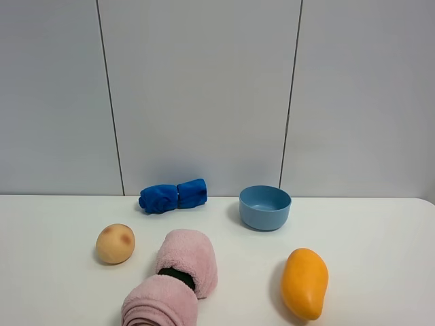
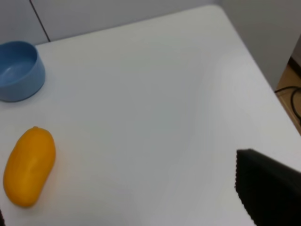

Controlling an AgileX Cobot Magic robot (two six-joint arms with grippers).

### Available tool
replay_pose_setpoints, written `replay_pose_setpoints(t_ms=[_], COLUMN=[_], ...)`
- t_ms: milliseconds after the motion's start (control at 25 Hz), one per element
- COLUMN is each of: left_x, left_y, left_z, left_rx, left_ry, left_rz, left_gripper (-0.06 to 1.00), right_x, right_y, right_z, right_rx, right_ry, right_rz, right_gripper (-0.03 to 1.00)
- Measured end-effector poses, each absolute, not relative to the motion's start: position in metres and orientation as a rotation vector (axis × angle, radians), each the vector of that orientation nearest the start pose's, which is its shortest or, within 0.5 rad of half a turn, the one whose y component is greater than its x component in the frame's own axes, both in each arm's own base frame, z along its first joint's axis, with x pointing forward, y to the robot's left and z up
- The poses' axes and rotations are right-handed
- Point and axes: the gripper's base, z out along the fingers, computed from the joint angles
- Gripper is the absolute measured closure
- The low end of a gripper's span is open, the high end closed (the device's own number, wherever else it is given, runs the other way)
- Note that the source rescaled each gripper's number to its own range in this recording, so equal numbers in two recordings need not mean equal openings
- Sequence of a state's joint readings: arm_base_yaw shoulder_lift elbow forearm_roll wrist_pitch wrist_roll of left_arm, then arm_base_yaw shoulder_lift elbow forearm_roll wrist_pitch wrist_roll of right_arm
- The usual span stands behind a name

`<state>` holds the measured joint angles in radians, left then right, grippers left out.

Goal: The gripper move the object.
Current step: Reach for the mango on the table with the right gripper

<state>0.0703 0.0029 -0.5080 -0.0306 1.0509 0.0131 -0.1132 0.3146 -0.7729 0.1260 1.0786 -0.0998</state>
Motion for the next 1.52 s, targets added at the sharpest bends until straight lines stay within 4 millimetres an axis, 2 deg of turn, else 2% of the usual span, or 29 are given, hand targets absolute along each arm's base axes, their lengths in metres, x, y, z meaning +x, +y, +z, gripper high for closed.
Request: replay_pose_setpoints(t_ms=[120,280,520,640,760,960,1200,1400,1520], left_x=[-0.005,-0.005,-0.005,-0.005,-0.005,-0.005,-0.005,-0.005,-0.005], left_y=[-0.003,-0.003,-0.003,-0.003,-0.003,-0.003,-0.003,-0.003,-0.003], left_z=[0.280,0.280,0.280,0.280,0.280,0.280,0.280,0.280,0.280], left_rx=[-0.057,-0.057,-0.057,-0.057,-0.057,-0.057,-0.057,-0.057,-0.057], left_ry=[2.028,2.028,2.028,2.028,2.028,2.028,2.028,2.028,2.028], left_rz=[0.016,0.016,0.016,0.016,0.016,0.016,0.016,0.016,0.016], left_gripper=[-0.06,-0.06,-0.06,-0.06,-0.06,-0.06,-0.06,-0.06,-0.06], right_x=[0.051,0.092,0.157,0.184,0.203,0.218,0.220,0.223,0.234], right_y=[0.006,0.002,-0.004,-0.006,-0.006,-0.006,-0.002,0.015,0.032], right_z=[0.374,0.384,0.385,0.380,0.374,0.364,0.364,0.365,0.355], right_rx=[0.006,0.014,0.061,0.061,0.024,-0.047,-0.163,-0.273,-0.352], right_ry=[2.174,2.359,2.516,2.574,2.614,2.657,2.638,2.598,2.621], right_rz=[0.048,0.092,0.144,0.165,0.189,0.215,0.250,0.352,0.367], right_gripper=[-0.03,-0.03,-0.03,-0.03,-0.03,-0.03,-0.03,-0.03,-0.03])
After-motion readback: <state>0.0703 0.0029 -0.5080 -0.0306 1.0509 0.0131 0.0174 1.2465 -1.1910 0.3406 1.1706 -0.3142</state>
